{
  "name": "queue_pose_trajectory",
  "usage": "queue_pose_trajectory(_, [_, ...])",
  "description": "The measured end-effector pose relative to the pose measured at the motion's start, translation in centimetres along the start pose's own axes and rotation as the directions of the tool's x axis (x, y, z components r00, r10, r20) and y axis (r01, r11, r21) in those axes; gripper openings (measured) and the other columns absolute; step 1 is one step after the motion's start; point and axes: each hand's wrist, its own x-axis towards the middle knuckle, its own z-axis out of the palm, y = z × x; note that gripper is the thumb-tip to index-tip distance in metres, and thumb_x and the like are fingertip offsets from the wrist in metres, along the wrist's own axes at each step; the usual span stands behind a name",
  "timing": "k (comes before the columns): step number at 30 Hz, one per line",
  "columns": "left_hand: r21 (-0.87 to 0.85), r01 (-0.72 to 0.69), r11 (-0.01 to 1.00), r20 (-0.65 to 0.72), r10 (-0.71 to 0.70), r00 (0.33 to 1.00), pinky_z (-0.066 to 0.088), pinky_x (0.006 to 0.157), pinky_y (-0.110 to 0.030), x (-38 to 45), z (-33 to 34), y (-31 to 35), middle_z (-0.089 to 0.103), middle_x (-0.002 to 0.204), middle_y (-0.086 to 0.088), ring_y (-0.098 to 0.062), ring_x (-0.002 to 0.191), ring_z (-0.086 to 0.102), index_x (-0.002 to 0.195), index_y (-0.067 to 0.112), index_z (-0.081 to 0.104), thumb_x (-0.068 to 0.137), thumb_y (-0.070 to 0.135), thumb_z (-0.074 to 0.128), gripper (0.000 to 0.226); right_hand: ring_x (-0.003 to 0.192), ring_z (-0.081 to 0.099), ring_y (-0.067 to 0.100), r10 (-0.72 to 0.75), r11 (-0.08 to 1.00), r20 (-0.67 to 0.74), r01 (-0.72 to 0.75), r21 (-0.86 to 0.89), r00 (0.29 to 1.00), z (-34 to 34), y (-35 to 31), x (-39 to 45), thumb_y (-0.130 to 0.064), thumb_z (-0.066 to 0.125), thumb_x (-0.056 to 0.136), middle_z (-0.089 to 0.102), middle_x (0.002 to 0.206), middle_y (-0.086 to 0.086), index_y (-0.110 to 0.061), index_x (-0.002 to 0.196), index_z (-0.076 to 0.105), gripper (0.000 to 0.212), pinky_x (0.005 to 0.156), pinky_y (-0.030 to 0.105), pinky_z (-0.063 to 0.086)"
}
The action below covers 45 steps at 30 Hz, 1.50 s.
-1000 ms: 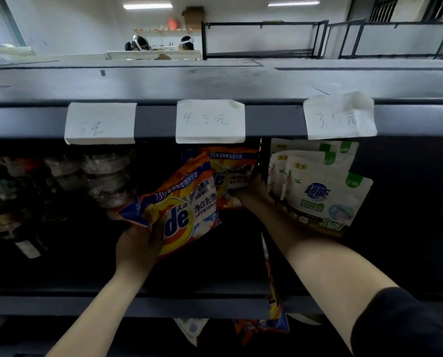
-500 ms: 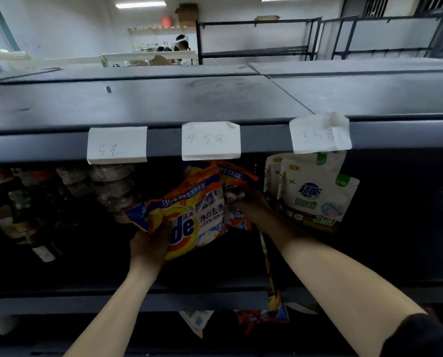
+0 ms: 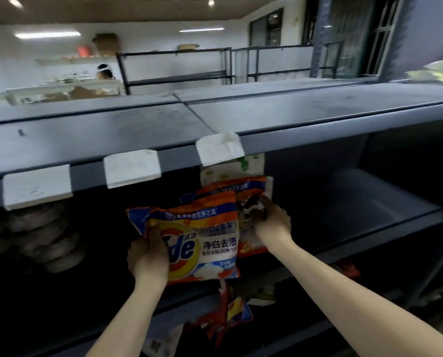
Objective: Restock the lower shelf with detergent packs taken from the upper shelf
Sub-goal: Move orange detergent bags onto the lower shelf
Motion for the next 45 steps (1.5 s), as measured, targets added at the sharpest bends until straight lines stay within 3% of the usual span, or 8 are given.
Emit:
queue_pose_trajectory(6, [-0.064,-0.041,0.997,0.140,0.050,0.989,0.050,0.070,-0.044,-5.4,6.3,4.0,0.060,0.079,-0.012,-0.037,0.076,0.060,0.077,0.007,0.052,0.100,0.036,0.043,0.039,0.066,0.061,0.031,0.023,0.999,-0.351,-0.011,0.036,0.936,-8.4,4.5,-1.9,-0.015,0.048,0.089,0.065,0.066,0.009,-0.018,0.100,0.063,0.019,0.070,0.033,0.038])
queue_pose_trajectory(10, [-0.142,-0.035,0.989,0.212,0.065,0.975,0.049,0.068,-0.040,-9.0,9.5,7.1,0.059,0.066,-0.006,-0.032,0.067,0.057,0.063,0.013,0.054,0.091,0.042,0.043,0.041,0.069,0.060,0.033,0.110,0.994,-0.528,-0.099,0.050,0.842,-14.8,8.1,-2.4,-0.013,0.047,0.088,0.064,0.063,0.010,-0.012,0.105,0.066,0.025,0.077,0.039,0.042])
queue_pose_trajectory(15, [-0.135,0.000,0.991,0.208,0.028,0.978,0.039,0.071,-0.036,-14.8,14.1,11.0,0.049,0.059,-0.002,-0.026,0.059,0.045,0.057,0.014,0.046,0.094,0.035,0.044,0.043,0.058,0.055,0.027,0.134,0.991,-0.664,-0.121,0.066,0.736,-23.7,13.5,-2.7,-0.010,0.046,0.087,0.057,0.056,-0.001,-0.024,0.065,0.048,0.026,0.063,0.038,0.045])
queue_pose_trajectory(24, [-0.258,0.018,0.966,0.242,0.047,0.969,0.038,0.055,-0.028,-28.7,23.0,17.7,0.058,0.058,0.000,-0.017,0.056,0.054,0.059,0.011,0.055,0.096,0.033,0.044,0.045,0.059,0.051,0.017,0.159,0.987,-0.773,-0.125,0.104,0.614,-39.9,23.7,-2.8,-0.010,0.046,0.088,0.056,0.062,-0.008,-0.019,0.073,0.057,0.020,0.057,0.028,0.032])
queue_pose_trajectory(31, [-0.377,0.091,0.922,0.325,0.039,0.945,0.051,0.058,-0.031,-37.4,29.3,23.4,0.065,0.062,0.006,-0.017,0.060,0.065,0.067,0.017,0.060,0.088,0.044,0.040,0.039,0.076,0.062,0.029,0.246,0.969,-0.801,-0.125,0.213,0.546,-50.3,30.0,-2.8,-0.009,0.047,0.087,0.068,0.078,0.004,-0.019,0.081,0.063,0.020,0.069,0.037,0.050])
queue_pose_trajectory(36, [-0.412,0.174,0.894,0.477,0.049,0.878,0.058,0.065,-0.044,-41.3,33.1,27.7,0.070,0.063,0.006,-0.022,0.065,0.070,0.066,0.021,0.065,0.086,0.047,0.042,0.040,0.080,0.066,0.033,0.298,0.954,-0.823,-0.110,0.280,0.483,-56.1,34.0,-1.9,-0.012,0.046,0.087,0.070,0.081,0.006,-0.021,0.080,0.061,0.018,0.076,0.050,0.054])
queue_pose_trajectory(41, [-0.490,0.233,0.840,0.578,0.112,0.808,0.059,0.058,-0.040,-45.3,37.6,32.4,0.073,0.069,0.007,-0.019,0.063,0.072,0.067,0.041,0.068,0.094,0.043,0.042,0.038,0.066,0.063,0.026,0.278,0.960,-0.870,-0.093,0.263,0.406,-61.0,38.2,-0.4,-0.012,0.047,0.086,0.067,0.067,-0.002,-0.015,0.080,0.062,0.016,0.059,0.034,0.050])
queue_pose_trajectory(45, [-0.534,0.268,0.802,0.628,0.164,0.760,0.059,0.064,-0.047,-48.5,42.4,35.7,0.074,0.071,0.003,-0.021,0.065,0.072,0.071,0.038,0.070,0.093,0.041,0.042,0.036,0.065,0.061,0.024,0.250,0.968,-0.895,-0.089,0.234,0.370,-65.4,41.3,2.4,-0.009,0.047,0.085,0.065,0.066,-0.003,-0.015,0.070,0.058,0.020,0.061,0.033,0.048])
